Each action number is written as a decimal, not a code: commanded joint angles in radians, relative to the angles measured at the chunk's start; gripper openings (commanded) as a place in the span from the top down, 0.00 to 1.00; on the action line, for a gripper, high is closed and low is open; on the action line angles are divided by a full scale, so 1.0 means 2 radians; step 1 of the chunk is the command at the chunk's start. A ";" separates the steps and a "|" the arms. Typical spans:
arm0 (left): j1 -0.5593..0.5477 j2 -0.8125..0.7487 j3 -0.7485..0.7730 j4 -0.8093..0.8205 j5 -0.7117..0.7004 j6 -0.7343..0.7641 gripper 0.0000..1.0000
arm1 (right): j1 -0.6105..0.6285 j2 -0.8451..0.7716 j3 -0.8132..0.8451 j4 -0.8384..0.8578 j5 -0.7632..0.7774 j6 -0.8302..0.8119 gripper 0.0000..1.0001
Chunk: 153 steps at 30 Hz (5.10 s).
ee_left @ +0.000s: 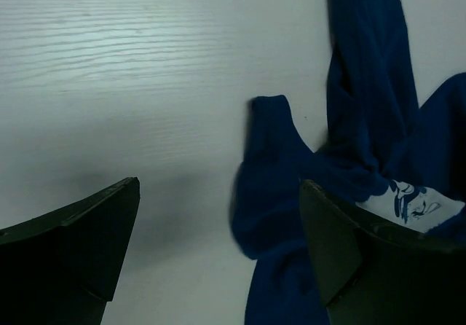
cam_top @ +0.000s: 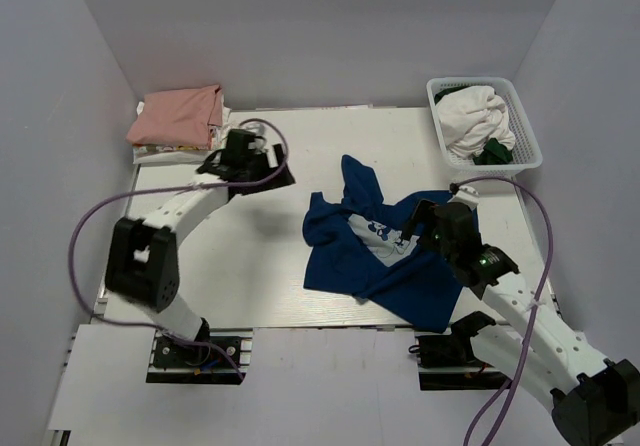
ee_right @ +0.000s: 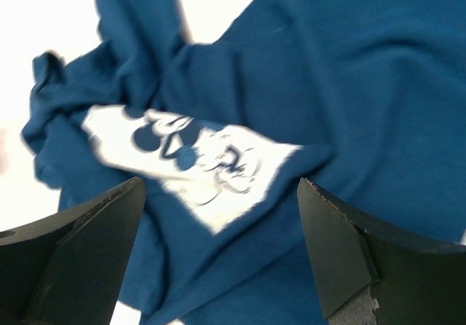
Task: Fold and stack the t-shirts
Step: Flatten out the tshirt
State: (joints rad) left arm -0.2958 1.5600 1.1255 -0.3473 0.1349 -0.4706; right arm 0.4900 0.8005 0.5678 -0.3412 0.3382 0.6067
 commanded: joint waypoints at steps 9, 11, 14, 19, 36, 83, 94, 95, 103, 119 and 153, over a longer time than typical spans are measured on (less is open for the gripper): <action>-0.131 0.206 0.145 -0.029 -0.076 0.022 0.01 | -0.039 0.028 0.046 0.007 0.123 -0.020 0.10; -0.141 0.225 0.160 -0.023 -0.085 0.022 0.04 | -0.046 0.048 0.053 0.007 0.125 -0.017 0.10; -0.152 0.264 0.183 -0.034 -0.129 0.017 0.09 | -0.063 0.067 0.065 0.007 0.117 -0.031 0.10; -0.157 0.304 0.210 -0.047 -0.133 0.017 0.34 | -0.098 0.091 0.075 -0.005 0.120 -0.023 0.10; -0.156 0.203 0.098 -0.007 -0.242 -0.006 1.00 | -0.239 0.360 0.161 0.074 0.001 -0.071 0.10; -0.147 -0.413 0.113 -0.032 -0.403 0.073 1.00 | -0.255 0.004 0.346 0.082 -0.161 -0.197 1.00; -0.096 -0.158 -0.022 0.018 -0.442 -0.029 0.85 | -0.249 0.267 0.249 0.203 -0.275 -0.175 1.00; -0.082 -0.121 -0.005 0.010 -0.426 -0.037 0.71 | -0.247 0.284 0.251 0.202 -0.269 -0.177 0.89; -0.012 0.098 0.195 -0.126 -0.348 -0.094 0.00 | -0.211 0.359 0.276 0.145 -0.154 -0.188 0.10; -0.018 -0.233 -0.218 -0.192 -0.163 -0.236 0.00 | -0.180 0.191 0.076 0.122 -0.147 -0.030 0.10; -0.018 -0.335 -0.314 -0.141 -0.116 -0.246 1.00 | -0.178 0.189 -0.002 -0.011 -0.149 -0.030 0.10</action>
State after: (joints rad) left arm -0.3305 0.9100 0.4549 -0.6525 -0.0784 -0.9920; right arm 0.1314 1.1652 0.5812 -0.3222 0.0925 0.5468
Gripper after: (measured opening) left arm 0.023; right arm 0.904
